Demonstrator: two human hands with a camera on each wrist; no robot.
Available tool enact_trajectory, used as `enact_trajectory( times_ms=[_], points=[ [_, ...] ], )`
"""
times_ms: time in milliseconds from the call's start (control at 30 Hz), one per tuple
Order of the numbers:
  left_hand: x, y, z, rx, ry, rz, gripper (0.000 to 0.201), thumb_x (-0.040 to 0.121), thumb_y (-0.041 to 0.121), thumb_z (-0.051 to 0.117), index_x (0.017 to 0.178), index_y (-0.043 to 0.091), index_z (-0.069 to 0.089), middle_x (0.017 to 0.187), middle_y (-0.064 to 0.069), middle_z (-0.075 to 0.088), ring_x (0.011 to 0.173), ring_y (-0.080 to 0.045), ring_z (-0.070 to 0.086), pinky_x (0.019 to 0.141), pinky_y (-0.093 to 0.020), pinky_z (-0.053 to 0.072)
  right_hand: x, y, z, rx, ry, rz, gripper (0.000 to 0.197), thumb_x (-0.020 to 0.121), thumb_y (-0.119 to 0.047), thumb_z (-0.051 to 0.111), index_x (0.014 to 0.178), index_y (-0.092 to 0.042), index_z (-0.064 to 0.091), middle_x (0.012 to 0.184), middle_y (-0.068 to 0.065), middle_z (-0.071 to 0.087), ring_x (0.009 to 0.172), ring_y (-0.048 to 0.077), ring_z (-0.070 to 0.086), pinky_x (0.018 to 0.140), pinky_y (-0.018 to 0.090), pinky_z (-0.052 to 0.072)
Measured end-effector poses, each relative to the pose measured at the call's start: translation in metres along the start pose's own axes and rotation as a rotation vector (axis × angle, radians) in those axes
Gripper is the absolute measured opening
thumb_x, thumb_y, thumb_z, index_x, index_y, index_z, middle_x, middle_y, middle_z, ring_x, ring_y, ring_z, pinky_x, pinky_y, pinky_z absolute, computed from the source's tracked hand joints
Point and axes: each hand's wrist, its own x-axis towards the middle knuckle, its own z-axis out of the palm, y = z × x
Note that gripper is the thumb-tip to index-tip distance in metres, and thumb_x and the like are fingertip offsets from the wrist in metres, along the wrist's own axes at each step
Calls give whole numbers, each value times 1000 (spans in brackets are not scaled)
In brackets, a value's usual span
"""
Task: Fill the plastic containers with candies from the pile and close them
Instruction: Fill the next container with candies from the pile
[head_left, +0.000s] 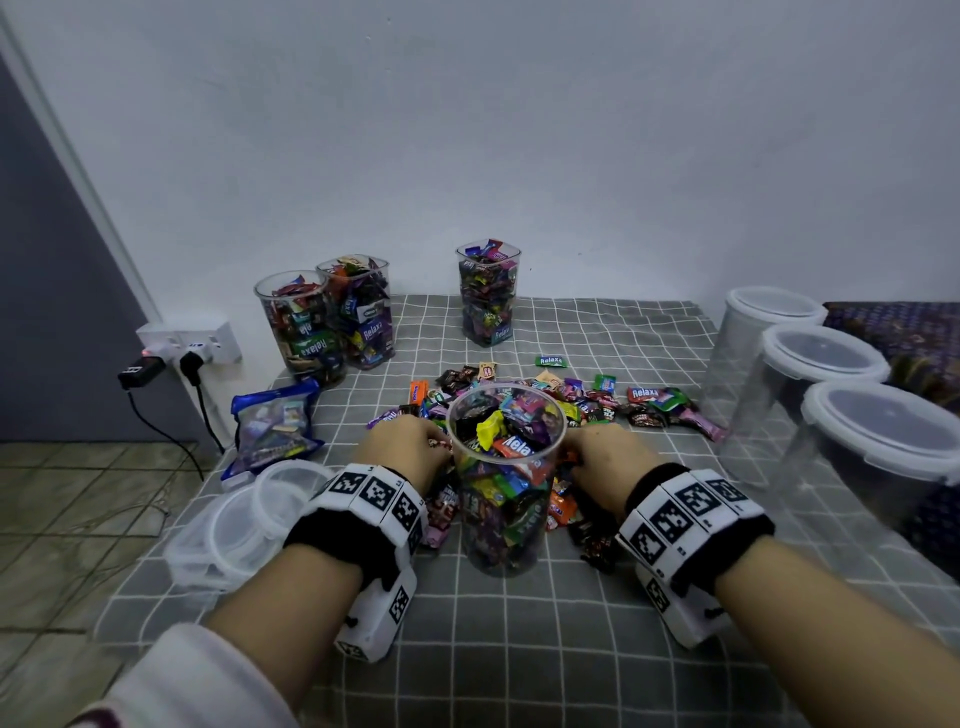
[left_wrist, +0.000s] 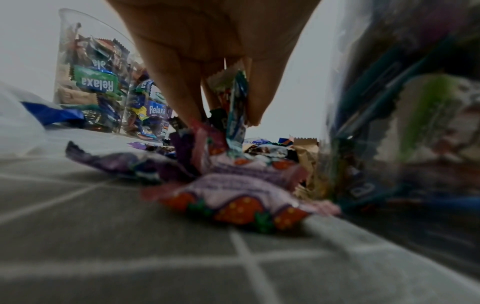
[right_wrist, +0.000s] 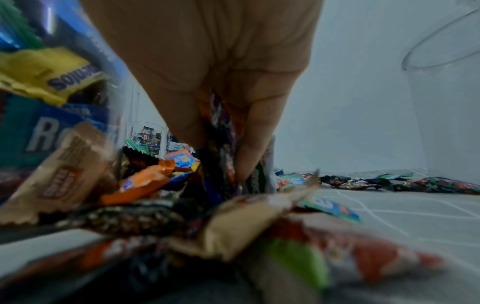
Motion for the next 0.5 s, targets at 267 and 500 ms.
enact_trajectory(
  times_ms=[267, 500],
  points=[
    [-4, 0, -3, -30, 46, 25, 21, 89, 33, 57, 103, 25, 70, 104, -5, 68, 96, -25, 60, 68, -27, 38, -4, 0, -4, 89, 94, 4, 33, 90, -5, 47, 118, -15, 60, 120, 7, 61, 110, 25, 56, 94, 37, 46],
    [-7, 2, -3, -83, 84, 55, 21, 90, 33, 55, 102, 25, 70, 102, -7, 68, 95, -28, 60, 67, -28, 38, -13, 1, -10, 172, 244, -21, 31, 90, -7, 49, 117, -15, 62, 116, 4, 61, 109, 22, 53, 90, 28, 39]
  ],
)
